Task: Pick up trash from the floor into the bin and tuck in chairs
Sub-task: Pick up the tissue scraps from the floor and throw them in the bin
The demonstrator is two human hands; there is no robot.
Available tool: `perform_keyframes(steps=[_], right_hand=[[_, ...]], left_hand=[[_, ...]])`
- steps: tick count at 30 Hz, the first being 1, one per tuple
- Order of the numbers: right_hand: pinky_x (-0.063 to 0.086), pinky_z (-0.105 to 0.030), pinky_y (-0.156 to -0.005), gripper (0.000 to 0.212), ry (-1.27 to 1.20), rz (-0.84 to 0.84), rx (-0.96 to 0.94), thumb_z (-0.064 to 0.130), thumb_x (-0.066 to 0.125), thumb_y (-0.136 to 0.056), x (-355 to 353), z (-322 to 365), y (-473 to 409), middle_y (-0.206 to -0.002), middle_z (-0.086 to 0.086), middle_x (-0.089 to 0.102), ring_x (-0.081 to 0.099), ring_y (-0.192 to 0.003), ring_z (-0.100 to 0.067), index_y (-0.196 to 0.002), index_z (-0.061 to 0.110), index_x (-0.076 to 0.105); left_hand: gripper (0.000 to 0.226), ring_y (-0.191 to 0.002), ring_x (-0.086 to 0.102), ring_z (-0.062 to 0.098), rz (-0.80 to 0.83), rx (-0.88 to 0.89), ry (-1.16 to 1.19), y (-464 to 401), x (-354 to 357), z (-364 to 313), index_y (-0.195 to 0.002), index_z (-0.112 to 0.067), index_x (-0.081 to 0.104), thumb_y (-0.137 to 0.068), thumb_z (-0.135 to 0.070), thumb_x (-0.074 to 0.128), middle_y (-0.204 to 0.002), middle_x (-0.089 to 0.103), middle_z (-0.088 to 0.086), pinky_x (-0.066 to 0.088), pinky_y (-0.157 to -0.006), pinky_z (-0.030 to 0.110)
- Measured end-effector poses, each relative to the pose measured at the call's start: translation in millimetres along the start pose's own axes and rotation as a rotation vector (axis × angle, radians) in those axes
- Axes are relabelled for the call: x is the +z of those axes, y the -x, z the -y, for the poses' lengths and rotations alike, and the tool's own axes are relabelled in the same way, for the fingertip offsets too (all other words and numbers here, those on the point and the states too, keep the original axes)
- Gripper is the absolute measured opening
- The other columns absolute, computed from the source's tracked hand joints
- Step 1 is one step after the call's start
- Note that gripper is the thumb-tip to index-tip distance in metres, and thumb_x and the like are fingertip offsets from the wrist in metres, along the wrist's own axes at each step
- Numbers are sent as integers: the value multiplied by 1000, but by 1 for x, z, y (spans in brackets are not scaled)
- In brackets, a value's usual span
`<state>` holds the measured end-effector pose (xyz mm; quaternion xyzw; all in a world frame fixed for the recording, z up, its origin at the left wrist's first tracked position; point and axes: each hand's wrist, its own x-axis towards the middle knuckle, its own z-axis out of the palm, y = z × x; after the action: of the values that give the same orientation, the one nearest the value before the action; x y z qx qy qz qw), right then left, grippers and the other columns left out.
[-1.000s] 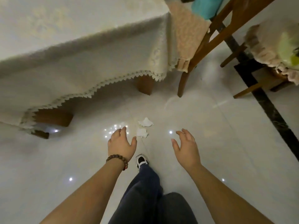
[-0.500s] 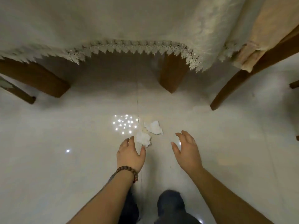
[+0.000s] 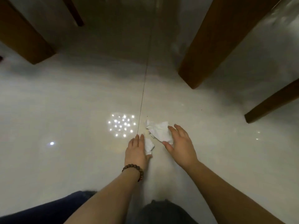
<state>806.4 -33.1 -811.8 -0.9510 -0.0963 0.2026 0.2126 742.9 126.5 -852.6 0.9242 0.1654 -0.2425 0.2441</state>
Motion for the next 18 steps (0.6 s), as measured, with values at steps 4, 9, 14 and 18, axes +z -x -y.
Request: perform_keyframes(steps=[4,9,14,18], right_hand=[[18,-35,-112,62,35,22,-92,41,57,-88,18,-1,-16,-153,-7,26,21,-140,-25,-142,24,33],[20,-37,-111,71,109,48,-180,42,59,-86,36,11,-44,-154,-5,22,18,-140,-27,-145,33,22],[31,-35,-95,67,279,114,-150,43,56,-86,53,18,-56,-139,-3,35,31,-123,-26,-144,36,24],[37,-33,-78,44,237,81,-78,32,58,-87,60,17,-50,-117,-7,48,41,-108,-27,-129,25,46]], left_hand=[[48,-121,40,22,-112,40,-17,-3,-1,10,-136,-21,37,-91,-30,52,-137,44,1,34,-98,31],[46,-113,48,20,-195,-94,66,-3,-16,20,-132,-21,40,-90,-38,50,-124,52,0,36,-92,34],[44,-109,52,24,-245,-183,191,1,-24,26,-129,-20,42,-89,-37,51,-121,54,2,36,-92,35],[43,-106,54,27,-259,-224,241,9,-35,30,-127,-19,45,-89,-37,52,-120,55,4,39,-88,35]])
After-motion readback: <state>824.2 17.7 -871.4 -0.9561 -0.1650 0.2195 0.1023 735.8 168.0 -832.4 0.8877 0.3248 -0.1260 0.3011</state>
